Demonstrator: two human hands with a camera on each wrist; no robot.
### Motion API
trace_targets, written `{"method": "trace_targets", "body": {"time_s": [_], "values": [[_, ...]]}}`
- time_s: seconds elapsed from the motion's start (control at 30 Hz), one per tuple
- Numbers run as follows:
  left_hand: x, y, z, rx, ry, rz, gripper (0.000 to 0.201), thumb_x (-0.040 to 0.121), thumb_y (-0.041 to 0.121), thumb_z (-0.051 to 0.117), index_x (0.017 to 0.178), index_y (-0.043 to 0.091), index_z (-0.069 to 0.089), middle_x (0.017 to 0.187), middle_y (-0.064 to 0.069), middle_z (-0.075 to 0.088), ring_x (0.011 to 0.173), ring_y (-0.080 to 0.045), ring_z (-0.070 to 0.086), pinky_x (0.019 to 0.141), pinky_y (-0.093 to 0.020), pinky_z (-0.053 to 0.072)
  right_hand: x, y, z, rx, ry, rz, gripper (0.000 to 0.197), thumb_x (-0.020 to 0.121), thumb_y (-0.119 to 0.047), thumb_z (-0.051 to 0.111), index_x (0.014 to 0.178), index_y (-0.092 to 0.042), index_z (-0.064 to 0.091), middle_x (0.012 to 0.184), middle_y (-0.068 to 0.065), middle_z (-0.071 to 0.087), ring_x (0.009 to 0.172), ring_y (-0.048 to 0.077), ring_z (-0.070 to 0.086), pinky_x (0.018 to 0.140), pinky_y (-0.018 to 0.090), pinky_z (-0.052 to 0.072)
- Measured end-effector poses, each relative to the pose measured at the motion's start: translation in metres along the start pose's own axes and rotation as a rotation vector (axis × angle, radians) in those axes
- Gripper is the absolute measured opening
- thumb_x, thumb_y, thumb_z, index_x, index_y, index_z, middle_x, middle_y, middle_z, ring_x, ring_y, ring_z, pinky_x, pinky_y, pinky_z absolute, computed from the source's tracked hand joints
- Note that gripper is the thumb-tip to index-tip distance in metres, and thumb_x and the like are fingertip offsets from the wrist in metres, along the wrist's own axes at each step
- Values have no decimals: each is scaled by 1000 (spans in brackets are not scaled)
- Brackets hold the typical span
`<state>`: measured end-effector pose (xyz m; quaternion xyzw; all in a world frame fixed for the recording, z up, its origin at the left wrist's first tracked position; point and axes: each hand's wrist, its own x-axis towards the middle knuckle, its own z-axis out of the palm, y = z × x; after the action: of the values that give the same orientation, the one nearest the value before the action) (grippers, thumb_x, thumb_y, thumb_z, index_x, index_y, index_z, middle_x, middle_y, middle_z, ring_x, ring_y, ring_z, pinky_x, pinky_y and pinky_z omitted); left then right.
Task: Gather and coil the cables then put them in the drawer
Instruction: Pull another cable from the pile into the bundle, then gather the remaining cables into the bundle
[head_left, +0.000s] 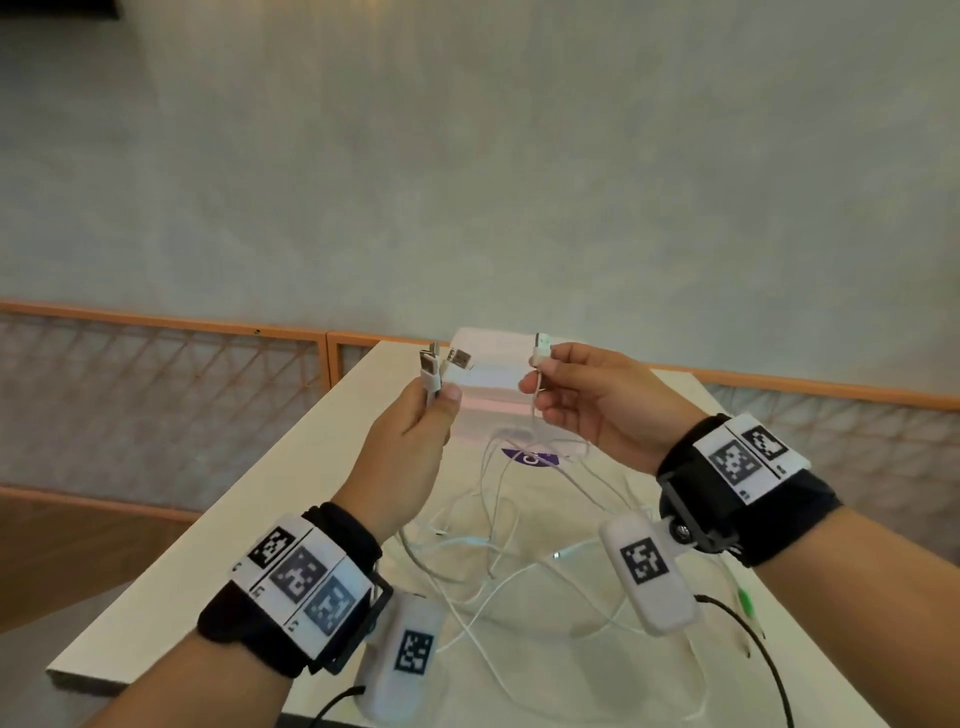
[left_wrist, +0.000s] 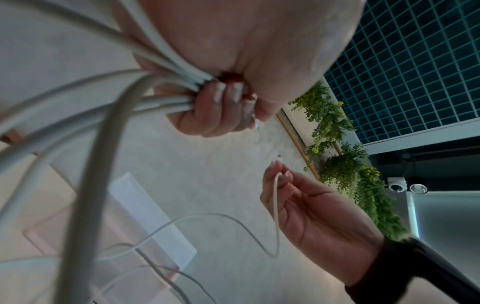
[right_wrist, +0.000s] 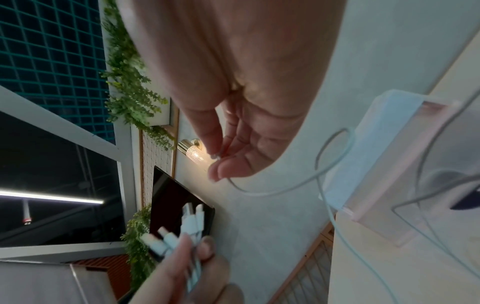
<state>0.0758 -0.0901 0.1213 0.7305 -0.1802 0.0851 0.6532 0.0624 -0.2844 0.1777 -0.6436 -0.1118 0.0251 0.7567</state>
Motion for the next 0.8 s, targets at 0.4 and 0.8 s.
{"method": "trace_targets", "body": {"time_s": [0.4,0.8], "values": [[-1,18,46,53,-92,38,32,100,41,29,88,26,55,66,10,46,57,-4,42,54,-23,31,-25,6,5,-111,53,-41,9,91,-6,55,85,-11,60,76,4,64,67,12,63,63,18,53],[-2,17,51,40,-150,53,26,99,35,38,82,23,53,64,6,45,54,-9,38,53,-25,29,-29,26,2,-635,268,-315,24,82,-26,69,87,-19,46,81,3,60,65,17,58,58,29,49]]}}
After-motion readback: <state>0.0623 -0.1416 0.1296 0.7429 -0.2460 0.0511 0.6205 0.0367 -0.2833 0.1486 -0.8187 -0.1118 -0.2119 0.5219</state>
